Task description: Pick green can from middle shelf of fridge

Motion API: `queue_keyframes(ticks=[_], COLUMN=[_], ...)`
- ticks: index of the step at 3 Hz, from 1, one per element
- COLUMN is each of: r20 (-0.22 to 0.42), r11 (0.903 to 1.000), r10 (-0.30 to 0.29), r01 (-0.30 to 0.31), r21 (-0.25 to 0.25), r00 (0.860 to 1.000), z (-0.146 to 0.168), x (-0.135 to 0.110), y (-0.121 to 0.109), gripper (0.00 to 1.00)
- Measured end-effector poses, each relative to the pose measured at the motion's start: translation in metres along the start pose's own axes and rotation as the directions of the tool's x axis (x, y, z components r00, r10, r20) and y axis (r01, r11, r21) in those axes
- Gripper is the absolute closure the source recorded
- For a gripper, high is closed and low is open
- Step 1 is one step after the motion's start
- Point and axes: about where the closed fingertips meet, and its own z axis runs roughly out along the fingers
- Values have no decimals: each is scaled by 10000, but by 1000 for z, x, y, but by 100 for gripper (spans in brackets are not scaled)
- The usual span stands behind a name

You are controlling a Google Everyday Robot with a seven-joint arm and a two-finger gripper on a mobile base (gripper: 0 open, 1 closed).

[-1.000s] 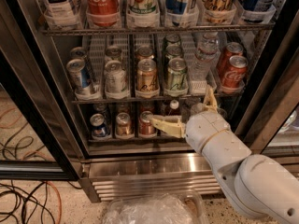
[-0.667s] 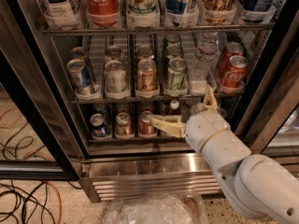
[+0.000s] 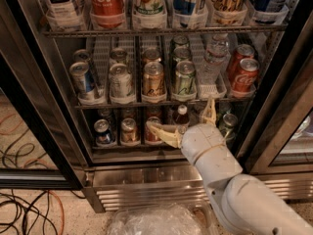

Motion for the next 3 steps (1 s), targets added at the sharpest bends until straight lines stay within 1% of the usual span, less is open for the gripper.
queue_keyframes(ticks=[1,2,3], r20=[708,757,755], r11=[9975,9939,9941], r10=[-44,-111,-104], r01=[-6,26,22], r21=[711,1104,1085], r00=[9975,9971,9971], z=[7,6,6], x=[3,4,4], y=[4,-7,-6], gripper=[0,0,0])
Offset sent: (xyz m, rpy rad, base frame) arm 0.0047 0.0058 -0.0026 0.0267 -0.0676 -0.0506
